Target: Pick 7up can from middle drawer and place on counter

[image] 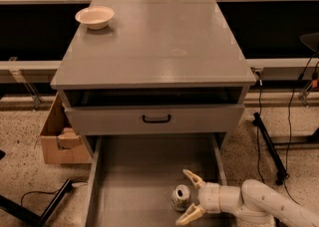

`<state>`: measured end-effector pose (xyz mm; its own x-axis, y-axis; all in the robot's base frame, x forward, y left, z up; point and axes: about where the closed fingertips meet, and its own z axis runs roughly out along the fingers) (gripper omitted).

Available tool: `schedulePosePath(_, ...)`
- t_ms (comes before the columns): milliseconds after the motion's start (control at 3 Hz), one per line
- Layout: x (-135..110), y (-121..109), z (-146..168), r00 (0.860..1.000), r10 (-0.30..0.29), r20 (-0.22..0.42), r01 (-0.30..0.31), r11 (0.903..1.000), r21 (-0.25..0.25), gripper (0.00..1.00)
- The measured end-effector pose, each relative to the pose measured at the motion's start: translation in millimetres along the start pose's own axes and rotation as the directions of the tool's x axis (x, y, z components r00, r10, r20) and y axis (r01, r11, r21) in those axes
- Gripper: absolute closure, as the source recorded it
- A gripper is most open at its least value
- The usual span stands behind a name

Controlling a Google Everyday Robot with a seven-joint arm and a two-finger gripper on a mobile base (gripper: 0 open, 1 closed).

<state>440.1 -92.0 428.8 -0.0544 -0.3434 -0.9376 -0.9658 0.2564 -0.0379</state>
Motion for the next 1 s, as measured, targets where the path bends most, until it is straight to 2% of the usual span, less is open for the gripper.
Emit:
schedulePosePath(333, 7, 3, 16, 1.000, 0.026, 0.015, -0.025, 0.9996, -0.011, 0.15)
schedulePosePath(667, 6, 1, 21, 0.997, 0.066, 0.027, -0.066, 0.9978, -0.011, 0.39)
schedulePosePath(1000, -26, -17, 2, 0.991, 0.115, 0.070, -0.116, 0.9932, 0.012, 0.63)
